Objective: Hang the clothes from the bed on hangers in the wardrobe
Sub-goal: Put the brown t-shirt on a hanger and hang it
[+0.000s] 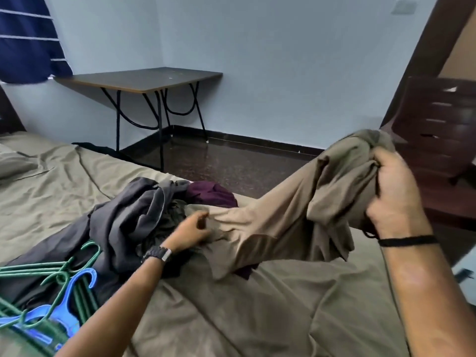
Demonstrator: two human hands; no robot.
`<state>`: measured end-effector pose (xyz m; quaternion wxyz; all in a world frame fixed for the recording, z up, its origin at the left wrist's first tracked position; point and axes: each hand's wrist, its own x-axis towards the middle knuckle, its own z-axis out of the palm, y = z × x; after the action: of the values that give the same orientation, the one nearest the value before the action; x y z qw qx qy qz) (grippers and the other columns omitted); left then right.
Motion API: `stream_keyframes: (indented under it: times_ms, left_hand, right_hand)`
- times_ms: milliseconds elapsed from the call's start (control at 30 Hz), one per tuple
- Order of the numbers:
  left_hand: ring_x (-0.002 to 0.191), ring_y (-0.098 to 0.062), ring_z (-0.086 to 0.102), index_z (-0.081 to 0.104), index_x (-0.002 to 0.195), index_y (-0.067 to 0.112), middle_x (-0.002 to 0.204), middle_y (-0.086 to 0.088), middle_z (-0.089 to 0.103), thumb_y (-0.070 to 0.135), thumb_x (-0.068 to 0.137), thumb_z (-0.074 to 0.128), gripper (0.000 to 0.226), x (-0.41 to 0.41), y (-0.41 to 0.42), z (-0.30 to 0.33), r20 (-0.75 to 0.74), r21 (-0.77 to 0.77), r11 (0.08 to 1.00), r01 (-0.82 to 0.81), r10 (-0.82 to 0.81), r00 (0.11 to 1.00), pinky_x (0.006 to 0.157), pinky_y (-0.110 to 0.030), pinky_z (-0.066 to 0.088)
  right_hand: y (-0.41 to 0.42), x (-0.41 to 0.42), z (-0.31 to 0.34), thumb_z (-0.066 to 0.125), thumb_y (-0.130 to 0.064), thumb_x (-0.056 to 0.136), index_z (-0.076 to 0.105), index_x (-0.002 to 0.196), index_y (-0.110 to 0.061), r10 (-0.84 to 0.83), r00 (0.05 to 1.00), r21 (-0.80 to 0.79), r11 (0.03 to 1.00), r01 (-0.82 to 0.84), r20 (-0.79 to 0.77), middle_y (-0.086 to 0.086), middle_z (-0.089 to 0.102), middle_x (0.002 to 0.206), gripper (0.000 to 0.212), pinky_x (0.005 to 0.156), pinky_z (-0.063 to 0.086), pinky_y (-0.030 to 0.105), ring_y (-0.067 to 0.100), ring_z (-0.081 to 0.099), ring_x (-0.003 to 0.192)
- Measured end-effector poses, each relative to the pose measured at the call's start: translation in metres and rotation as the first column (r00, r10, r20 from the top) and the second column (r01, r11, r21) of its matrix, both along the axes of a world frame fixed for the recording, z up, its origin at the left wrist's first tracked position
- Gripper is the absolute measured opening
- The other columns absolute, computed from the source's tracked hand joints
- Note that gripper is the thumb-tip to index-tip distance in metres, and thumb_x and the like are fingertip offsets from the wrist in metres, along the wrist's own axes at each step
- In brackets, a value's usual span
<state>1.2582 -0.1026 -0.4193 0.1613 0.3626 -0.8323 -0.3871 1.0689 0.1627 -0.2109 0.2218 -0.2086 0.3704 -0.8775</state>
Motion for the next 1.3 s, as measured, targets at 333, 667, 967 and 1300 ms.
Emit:
stream_keyframes:
  times_ms: [333,667,967,1300]
  left_hand:
    - [0.06,-0.005,0.046,0.059,0.077,0.009,0.066,0.003,0.053,0.009,0.097,0.053,0.02,-0.076,0.097,0.033,-0.327,0.115,0.934,0.338,-0.286,0.901,0.054,-0.023,0.036]
    - [0.076,-0.031,0.049,0.074,0.087,0.007,0.091,-0.021,0.06,0.025,0.089,0.064,0.021,-0.071,0.091,0.124,-0.082,0.412,0.609,0.678,-0.716,0.693,0.065,-0.032,0.037]
    - [0.084,-0.022,0.066,0.068,0.105,0.002,0.097,-0.014,0.07,0.029,0.094,0.054,0.033,-0.12,0.041,0.088,-0.046,0.667,0.694,0.271,-0.324,0.945,0.072,-0.034,0.055]
    - [0.116,-0.039,0.048,0.047,0.132,0.008,0.127,-0.02,0.049,0.02,0.079,0.073,0.06,-0.152,0.062,-0.024,0.37,-0.089,0.977,0.194,-0.149,0.917,0.094,-0.038,0.042]
  right_hand:
    - [0.073,-0.032,0.018,0.061,-0.014,0.055,0.055,0.086,-0.013,-0.032,0.997,-0.191,0.98,0.046,0.074,0.003,0.061,0.089,0.031,0.097,0.05,0.027,0.016,0.063,0.095]
    - [0.132,-0.054,-0.001,0.049,-0.007,0.095,0.067,0.098,-0.007,0.194,0.941,0.703,0.708,0.062,-0.278,0.004,0.072,0.081,0.018,0.059,0.055,0.017,0.009,0.069,0.066]
    - [0.108,-0.109,-0.043,0.046,-0.023,0.1,0.065,0.082,-0.011,0.049,0.991,0.505,0.857,-0.104,0.121,0.0,0.071,0.066,0.029,0.059,0.057,0.021,0.009,0.069,0.062]
    - [0.085,-0.12,-0.191,0.048,-0.007,0.098,0.032,0.143,-0.003,-0.125,0.951,0.658,0.747,-0.097,0.282,0.026,0.035,0.144,0.048,0.112,0.033,0.045,0.04,0.043,0.129]
